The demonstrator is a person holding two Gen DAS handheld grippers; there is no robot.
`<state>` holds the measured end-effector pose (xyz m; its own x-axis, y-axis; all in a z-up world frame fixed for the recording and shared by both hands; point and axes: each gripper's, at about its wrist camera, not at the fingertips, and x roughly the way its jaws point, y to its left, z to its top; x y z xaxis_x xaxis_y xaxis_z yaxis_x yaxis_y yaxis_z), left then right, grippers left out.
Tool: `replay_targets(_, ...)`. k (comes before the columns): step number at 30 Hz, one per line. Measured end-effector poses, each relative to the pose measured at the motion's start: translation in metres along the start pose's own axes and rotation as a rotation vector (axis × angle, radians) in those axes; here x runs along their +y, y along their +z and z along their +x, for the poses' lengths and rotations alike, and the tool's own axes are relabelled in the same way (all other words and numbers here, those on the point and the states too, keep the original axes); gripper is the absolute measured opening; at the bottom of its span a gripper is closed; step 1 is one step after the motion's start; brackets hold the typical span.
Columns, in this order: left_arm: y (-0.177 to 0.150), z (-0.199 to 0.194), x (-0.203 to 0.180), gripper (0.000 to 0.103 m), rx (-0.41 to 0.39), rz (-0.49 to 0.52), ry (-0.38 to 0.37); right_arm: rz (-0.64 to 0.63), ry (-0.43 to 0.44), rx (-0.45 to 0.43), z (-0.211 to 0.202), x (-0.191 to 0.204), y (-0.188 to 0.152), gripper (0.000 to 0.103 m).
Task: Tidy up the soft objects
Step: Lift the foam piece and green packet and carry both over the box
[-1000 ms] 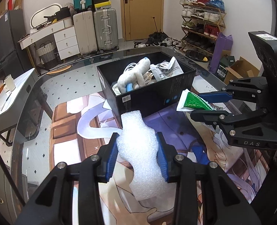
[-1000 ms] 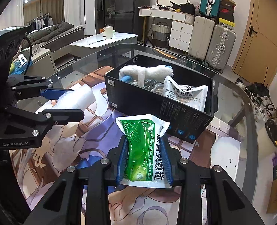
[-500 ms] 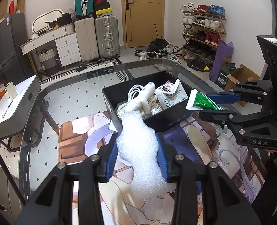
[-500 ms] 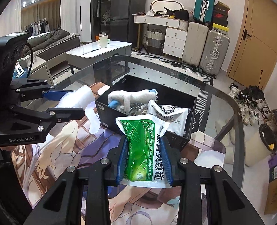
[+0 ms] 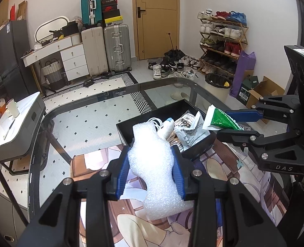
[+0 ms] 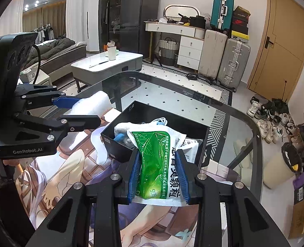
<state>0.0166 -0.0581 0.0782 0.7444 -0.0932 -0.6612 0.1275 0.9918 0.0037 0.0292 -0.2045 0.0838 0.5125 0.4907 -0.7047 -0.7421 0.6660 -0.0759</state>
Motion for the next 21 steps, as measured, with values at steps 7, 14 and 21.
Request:
replay_targets(7, 0.014, 0.002, 0.004, 0.037, -0.013, 0.012, 0.001, 0.006, -0.003, -0.008, 0.006, -0.007, 0.017, 0.034)
replay_targets(14, 0.027, 0.012, 0.009, 0.037, -0.005, 0.014, -0.002, 0.043, -0.002, -0.020, 0.015, -0.018, 0.029, 0.034)
replay_targets(21, 0.034, 0.029, 0.014, 0.037, 0.013, 0.013, -0.002, 0.069, -0.005, -0.017, 0.025, -0.028, 0.039, 0.034)
